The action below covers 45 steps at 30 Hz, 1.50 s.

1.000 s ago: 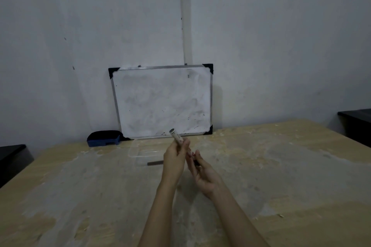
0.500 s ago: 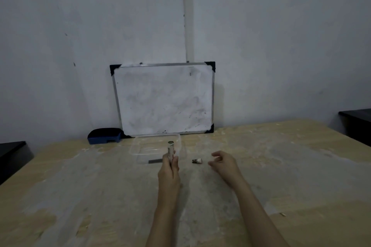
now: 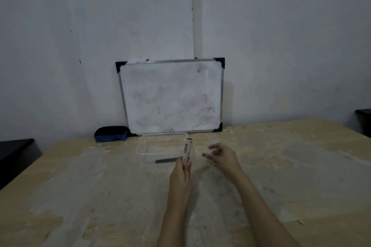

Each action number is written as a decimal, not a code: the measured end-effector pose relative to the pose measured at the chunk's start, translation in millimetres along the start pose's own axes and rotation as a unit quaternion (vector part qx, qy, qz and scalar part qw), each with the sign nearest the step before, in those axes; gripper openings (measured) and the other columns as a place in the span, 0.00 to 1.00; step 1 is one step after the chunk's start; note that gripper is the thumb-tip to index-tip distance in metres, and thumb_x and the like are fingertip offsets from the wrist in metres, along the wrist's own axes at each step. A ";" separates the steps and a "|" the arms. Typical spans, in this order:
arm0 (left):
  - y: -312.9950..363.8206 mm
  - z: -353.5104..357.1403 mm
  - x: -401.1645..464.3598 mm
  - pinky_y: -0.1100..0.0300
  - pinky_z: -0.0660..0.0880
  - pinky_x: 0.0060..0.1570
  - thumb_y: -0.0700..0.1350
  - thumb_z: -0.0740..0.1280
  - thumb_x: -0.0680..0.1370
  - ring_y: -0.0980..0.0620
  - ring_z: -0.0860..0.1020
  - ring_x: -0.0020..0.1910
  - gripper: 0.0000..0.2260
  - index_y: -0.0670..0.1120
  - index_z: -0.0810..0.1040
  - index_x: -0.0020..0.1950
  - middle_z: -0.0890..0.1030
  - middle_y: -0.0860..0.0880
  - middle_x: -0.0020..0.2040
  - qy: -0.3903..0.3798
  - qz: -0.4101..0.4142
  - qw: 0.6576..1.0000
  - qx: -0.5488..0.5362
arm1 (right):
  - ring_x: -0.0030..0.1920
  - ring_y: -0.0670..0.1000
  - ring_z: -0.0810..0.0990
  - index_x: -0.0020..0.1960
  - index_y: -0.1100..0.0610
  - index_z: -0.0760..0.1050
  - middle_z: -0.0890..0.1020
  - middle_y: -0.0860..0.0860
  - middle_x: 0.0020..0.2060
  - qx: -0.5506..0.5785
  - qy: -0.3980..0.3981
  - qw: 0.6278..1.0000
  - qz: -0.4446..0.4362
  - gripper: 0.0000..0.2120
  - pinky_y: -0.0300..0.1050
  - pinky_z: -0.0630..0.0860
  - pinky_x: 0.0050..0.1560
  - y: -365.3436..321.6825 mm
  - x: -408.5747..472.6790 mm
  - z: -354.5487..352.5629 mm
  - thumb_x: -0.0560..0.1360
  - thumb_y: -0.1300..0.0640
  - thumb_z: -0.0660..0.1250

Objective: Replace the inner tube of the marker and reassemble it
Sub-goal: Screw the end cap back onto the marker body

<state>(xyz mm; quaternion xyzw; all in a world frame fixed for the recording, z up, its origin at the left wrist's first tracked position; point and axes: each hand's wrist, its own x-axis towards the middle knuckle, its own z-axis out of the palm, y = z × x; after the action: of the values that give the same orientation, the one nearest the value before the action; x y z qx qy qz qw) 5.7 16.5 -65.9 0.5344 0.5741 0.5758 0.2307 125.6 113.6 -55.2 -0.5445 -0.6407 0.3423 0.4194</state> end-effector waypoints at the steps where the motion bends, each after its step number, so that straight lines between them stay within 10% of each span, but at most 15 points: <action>1: -0.5 0.6 -0.1 0.62 0.73 0.46 0.48 0.54 0.80 0.51 0.77 0.52 0.13 0.44 0.71 0.60 0.79 0.47 0.55 -0.006 0.003 1.000 0.004 | 0.41 0.52 0.77 0.46 0.59 0.74 0.77 0.58 0.42 0.086 0.013 0.996 0.002 0.09 0.33 0.74 0.35 -14.1 -0.1 -8.0 0.69 0.62 0.73; 6: 6.1 7.1 -1.7 0.63 0.70 0.44 0.47 0.54 0.81 0.54 0.74 0.45 0.09 0.50 0.69 0.58 0.75 0.53 0.44 -0.024 0.009 0.999 -0.020 | 0.31 0.39 0.78 0.37 0.56 0.72 0.78 0.53 0.35 0.259 0.010 0.961 -0.099 0.10 0.27 0.75 0.33 -88.9 -18.2 -49.2 0.70 0.67 0.70; 14: 1.6 10.5 -0.8 0.72 0.69 0.31 0.45 0.54 0.81 0.55 0.71 0.31 0.05 0.50 0.67 0.54 0.71 0.51 0.32 -0.049 0.009 0.999 0.016 | 0.32 0.33 0.77 0.41 0.57 0.79 0.80 0.42 0.34 0.038 0.002 0.973 -0.226 0.05 0.24 0.74 0.39 -115.0 -35.8 -41.6 0.67 0.62 0.74; 37: 10.9 7.0 -13.4 0.69 0.64 0.19 0.49 0.55 0.80 0.59 0.66 0.16 0.10 0.47 0.73 0.49 0.70 0.51 0.23 -0.043 0.019 0.999 -0.027 | 0.41 0.44 0.79 0.51 0.63 0.82 0.85 0.56 0.44 0.023 -0.072 0.987 -0.145 0.11 0.30 0.74 0.44 -90.8 -27.0 -26.1 0.69 0.61 0.72; 42: 14.9 8.0 -12.9 0.66 0.64 0.17 0.48 0.56 0.80 0.59 0.64 0.16 0.10 0.47 0.75 0.46 0.69 0.50 0.22 -0.021 -0.012 0.996 -0.089 | 0.50 0.51 0.80 0.57 0.50 0.72 0.79 0.52 0.50 0.018 -0.175 0.980 -0.091 0.22 0.38 0.76 0.44 -81.5 -32.0 -15.6 0.67 0.56 0.75; 45: 16.2 9.0 -12.9 0.65 0.63 0.17 0.48 0.55 0.80 0.58 0.64 0.16 0.11 0.50 0.76 0.46 0.69 0.51 0.21 -0.018 -0.022 0.994 -0.102 | 0.37 0.50 0.81 0.55 0.52 0.64 0.79 0.54 0.43 0.098 -0.179 0.977 -0.067 0.18 0.42 0.78 0.38 -76.4 -36.2 4.9 0.72 0.60 0.70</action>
<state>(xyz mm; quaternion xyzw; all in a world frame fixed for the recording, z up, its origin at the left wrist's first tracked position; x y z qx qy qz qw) 23.3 5.1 -57.8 0.5059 0.5194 0.6164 0.3071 91.7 64.9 5.2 -0.3860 -0.7038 0.4666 0.3714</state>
